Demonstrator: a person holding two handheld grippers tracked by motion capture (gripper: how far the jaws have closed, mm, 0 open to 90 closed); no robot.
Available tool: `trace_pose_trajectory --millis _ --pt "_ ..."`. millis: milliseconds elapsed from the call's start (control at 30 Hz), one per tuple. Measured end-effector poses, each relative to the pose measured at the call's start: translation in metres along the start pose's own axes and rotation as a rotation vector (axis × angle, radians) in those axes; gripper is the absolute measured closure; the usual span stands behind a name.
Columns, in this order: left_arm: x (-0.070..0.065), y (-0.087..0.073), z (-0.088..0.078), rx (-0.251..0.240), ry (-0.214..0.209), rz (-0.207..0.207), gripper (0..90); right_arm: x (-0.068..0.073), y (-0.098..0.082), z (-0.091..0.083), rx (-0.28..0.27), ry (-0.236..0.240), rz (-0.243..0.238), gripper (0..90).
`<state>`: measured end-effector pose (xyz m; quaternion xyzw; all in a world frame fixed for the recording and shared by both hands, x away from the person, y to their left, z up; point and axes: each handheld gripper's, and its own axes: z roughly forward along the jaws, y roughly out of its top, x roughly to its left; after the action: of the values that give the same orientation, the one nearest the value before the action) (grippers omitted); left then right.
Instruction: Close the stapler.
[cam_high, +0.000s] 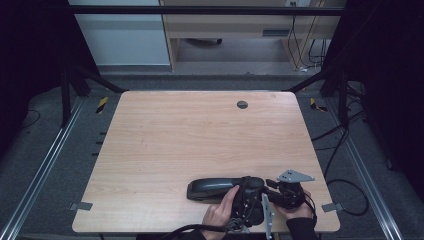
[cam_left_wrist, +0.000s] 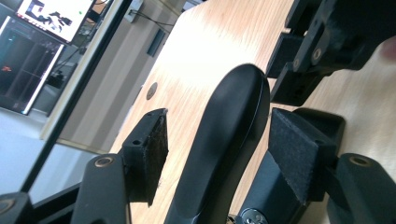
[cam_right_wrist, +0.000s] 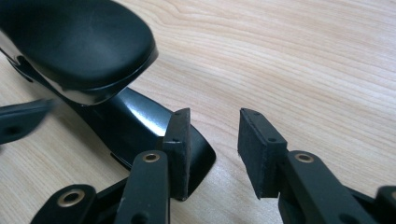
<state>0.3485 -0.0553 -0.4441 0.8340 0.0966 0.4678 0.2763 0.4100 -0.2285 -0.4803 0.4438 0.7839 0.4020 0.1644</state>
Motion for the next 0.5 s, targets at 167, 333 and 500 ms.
trace_pose_trajectory --millis 167,333,500 --pt "0.011 -0.001 -0.009 -0.011 -0.041 -0.052 36.3 -0.002 0.001 -0.002 -0.008 0.001 0.016 66.3" --pt "0.027 -0.007 -0.015 -0.014 -0.049 -0.105 35.9 -0.003 0.003 -0.005 -0.028 0.000 0.010 72.2" --pt "0.047 -0.020 -0.018 0.002 -0.048 -0.165 35.8 -0.004 0.006 -0.010 -0.046 -0.001 0.010 80.0"
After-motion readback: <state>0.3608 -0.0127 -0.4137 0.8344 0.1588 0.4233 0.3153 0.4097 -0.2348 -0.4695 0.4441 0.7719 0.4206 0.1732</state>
